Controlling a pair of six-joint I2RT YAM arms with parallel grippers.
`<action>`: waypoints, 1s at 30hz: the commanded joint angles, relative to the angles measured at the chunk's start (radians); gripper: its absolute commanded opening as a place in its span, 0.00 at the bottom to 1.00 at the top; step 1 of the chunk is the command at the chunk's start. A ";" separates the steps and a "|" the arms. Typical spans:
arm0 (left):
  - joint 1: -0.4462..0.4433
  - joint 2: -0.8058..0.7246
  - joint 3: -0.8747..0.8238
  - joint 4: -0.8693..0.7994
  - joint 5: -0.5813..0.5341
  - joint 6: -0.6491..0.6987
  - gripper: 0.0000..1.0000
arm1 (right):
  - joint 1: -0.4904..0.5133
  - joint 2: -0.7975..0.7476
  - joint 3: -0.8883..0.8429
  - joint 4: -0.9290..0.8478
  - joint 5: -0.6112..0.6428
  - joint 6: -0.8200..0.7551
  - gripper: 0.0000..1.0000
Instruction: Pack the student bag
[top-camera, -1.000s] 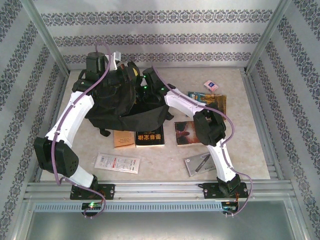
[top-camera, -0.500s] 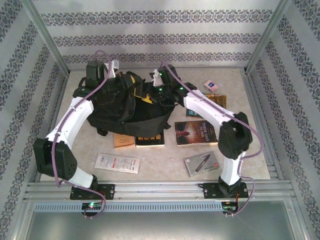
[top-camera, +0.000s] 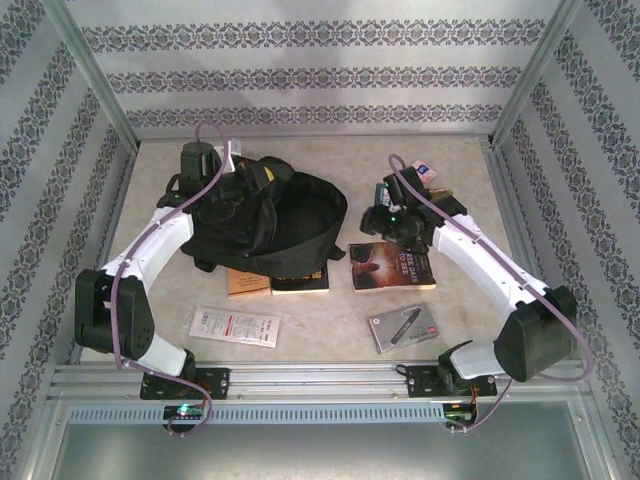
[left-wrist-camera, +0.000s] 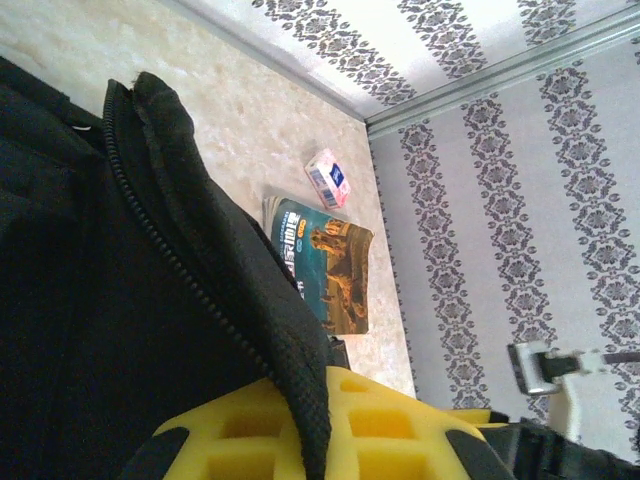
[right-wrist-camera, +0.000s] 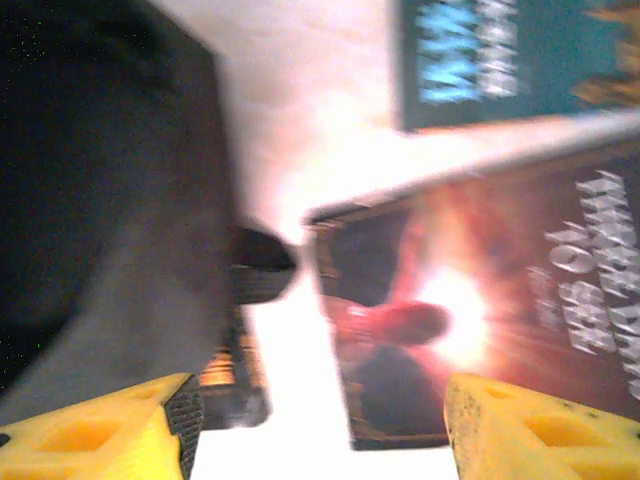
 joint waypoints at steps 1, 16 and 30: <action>0.002 0.002 -0.029 0.116 -0.003 -0.058 0.00 | -0.083 0.023 0.003 0.017 0.086 -0.006 0.67; 0.002 -0.012 -0.058 0.146 0.021 -0.066 0.00 | -0.326 0.919 1.114 -0.125 0.171 -0.409 0.92; 0.020 0.057 -0.067 0.235 0.076 -0.134 0.00 | -0.401 1.265 1.446 -0.274 0.185 -0.500 0.98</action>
